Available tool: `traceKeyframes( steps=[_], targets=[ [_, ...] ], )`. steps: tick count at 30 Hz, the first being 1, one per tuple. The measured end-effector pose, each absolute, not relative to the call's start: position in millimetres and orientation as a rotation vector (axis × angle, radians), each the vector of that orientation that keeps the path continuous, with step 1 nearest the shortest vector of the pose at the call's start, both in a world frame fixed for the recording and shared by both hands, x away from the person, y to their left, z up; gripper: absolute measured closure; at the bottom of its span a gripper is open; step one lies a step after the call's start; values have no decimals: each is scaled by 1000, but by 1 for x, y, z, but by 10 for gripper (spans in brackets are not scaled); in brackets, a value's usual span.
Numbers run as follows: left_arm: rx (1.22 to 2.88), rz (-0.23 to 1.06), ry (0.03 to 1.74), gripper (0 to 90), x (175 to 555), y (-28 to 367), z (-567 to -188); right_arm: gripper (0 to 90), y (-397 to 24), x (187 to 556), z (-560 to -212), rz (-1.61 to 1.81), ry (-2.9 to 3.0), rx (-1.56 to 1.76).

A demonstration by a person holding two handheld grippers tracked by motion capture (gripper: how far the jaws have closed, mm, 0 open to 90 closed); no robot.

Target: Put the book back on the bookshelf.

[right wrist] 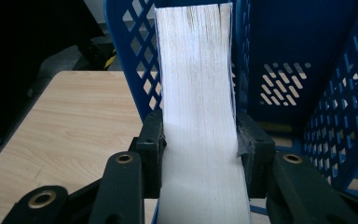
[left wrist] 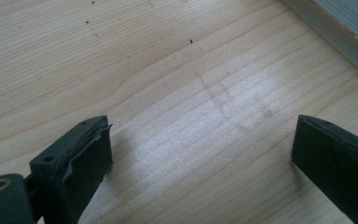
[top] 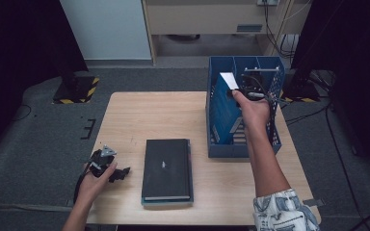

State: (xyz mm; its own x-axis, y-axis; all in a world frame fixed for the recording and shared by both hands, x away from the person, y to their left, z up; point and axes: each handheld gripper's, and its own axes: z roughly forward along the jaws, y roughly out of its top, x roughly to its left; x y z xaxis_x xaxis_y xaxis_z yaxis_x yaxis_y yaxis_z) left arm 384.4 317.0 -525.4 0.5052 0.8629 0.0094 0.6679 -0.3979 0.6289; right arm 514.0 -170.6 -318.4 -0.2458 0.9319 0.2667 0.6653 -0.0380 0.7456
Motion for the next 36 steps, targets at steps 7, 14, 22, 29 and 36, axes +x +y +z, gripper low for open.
traceKeyframes(
  steps=[7, 14, 22, 29, 36],
  targets=[
    [2186, 455, 1249, 44, 384, 317, -525, 601, -165, 525, -313, 1159, 1910, 1680],
    [2179, 456, 1249, 44, 384, 318, -525, 601, -159, 541, -311, 1146, 1888, 1692],
    [2178, 455, 1246, 43, 384, 318, -524, 600, -151, 551, -316, 1117, 1867, 1704],
    [2173, 457, 1246, 44, 384, 318, -524, 600, -147, 555, -322, 1091, 1864, 1715],
    [2178, 455, 1243, 44, 384, 317, -524, 594, -141, 555, -321, 1075, 1871, 1698]
  ],
)
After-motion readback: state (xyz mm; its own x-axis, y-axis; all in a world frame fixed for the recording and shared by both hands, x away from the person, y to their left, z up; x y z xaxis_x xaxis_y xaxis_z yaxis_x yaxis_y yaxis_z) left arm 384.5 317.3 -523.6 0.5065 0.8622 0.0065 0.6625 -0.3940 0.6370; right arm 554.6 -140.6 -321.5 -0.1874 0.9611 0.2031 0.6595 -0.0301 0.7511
